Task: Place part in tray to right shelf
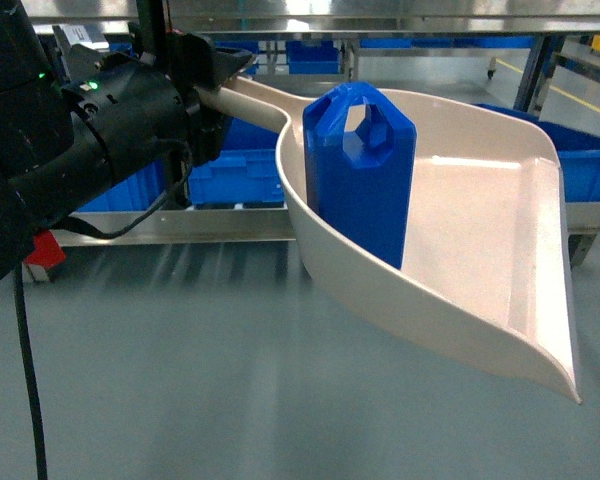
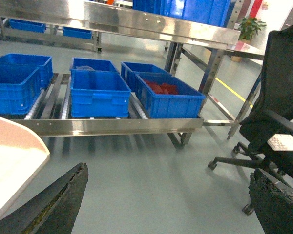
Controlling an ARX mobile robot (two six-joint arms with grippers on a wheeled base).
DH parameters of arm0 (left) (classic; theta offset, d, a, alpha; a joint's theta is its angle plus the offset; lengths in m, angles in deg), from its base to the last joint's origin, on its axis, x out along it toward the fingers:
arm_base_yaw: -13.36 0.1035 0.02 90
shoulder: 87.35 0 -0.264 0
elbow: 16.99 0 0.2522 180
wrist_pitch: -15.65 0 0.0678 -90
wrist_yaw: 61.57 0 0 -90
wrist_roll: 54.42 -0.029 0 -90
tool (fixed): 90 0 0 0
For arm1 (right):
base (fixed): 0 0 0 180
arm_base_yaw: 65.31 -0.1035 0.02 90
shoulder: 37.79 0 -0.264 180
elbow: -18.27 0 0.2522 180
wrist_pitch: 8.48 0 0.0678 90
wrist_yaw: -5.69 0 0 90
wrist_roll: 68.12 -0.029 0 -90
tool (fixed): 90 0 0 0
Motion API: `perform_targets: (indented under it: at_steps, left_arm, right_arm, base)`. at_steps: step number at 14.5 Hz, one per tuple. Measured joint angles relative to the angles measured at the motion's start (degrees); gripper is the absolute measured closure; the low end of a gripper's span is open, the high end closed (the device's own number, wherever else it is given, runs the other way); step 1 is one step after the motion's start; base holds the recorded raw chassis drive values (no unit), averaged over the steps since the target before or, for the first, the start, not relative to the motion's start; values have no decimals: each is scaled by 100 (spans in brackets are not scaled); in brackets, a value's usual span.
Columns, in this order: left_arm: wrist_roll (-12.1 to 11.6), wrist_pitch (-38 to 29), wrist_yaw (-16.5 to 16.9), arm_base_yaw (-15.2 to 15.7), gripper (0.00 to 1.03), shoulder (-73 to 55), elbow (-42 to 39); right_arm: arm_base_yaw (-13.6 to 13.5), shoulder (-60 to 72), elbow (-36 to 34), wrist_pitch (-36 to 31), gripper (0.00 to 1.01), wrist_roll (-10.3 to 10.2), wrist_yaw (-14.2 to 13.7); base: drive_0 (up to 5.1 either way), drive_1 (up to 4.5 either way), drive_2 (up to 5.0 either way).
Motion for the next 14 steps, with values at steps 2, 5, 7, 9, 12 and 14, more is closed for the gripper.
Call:
perform_targets:
  at_steps: [2,5,7,9,12,14]
  left_arm:
    - [0,-4,0,-2,91,0,-2]
    - [0,-4,2,-2,91,0,-2]
    - [0,-2,0,-2,91,0,-2]
    - [0,-4,2,-2,91,0,-2]
    - [0,-2,0,-2,91,0,-4]
    - [2,-4,2,0,91,0,-4]
  right_arm:
    - [0,0,0,7,3,0,0]
    - [0,0,0,7,3,0,-2]
    - [0,0,0,-9,3,0,0]
    - [0,0,0,2,3,0,-2]
    - [0,0,0,0,3,0,-4]
    - [0,0,0,-4,3,0,-4]
  base:
    - [0,0,0]
    - [0,0,0]
    - [0,0,0]
    - [0,0,0]
    - [0,0,0]
    - [0,0,0]
